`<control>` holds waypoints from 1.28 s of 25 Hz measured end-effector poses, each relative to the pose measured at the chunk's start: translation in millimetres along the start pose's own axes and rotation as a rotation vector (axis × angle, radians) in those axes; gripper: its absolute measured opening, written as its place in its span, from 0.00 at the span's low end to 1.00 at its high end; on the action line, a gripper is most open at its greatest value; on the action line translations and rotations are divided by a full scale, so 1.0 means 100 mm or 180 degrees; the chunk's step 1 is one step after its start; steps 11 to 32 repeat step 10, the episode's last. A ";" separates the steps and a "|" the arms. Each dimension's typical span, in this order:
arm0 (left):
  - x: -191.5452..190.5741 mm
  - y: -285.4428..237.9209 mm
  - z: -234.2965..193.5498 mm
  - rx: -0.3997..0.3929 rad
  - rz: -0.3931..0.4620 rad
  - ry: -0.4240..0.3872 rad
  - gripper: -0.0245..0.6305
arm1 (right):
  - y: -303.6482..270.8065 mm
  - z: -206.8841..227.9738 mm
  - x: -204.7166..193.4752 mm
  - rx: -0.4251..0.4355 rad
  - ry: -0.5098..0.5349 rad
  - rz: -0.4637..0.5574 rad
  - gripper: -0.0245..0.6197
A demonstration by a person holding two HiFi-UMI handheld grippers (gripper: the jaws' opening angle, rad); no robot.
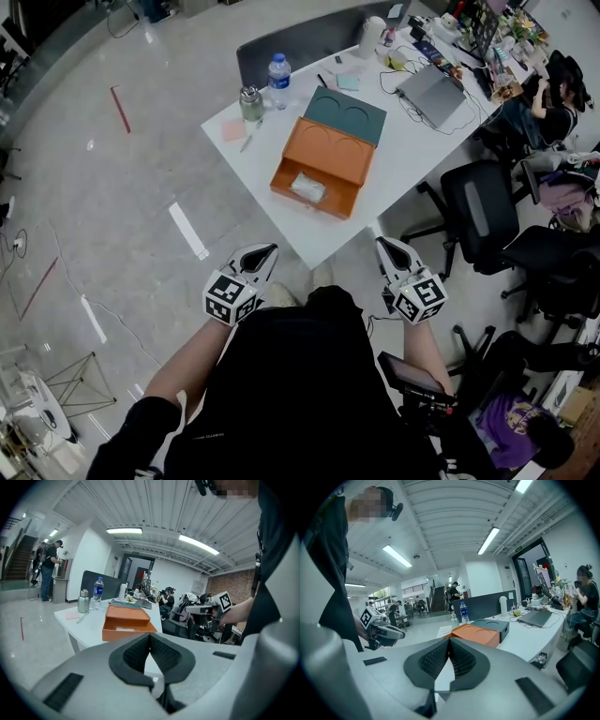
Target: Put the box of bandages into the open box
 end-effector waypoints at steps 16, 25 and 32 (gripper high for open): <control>-0.05 0.01 0.00 -0.0044 -0.0021 0.0025 0.05 | -0.03 -0.06 0.04 0.0009 -0.0011 -0.0031 0.08; -0.05 0.01 0.00 -0.0044 -0.0021 0.0025 0.05 | -0.03 -0.06 0.04 0.0009 -0.0011 -0.0031 0.08; -0.05 0.01 0.00 -0.0044 -0.0021 0.0025 0.05 | -0.03 -0.06 0.04 0.0009 -0.0011 -0.0031 0.08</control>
Point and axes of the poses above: the fingertips, and each gripper's own axes: y backward along the fingers, z to its right, x out of its top, the point moved 2 cm from there along y, backward along the fingers
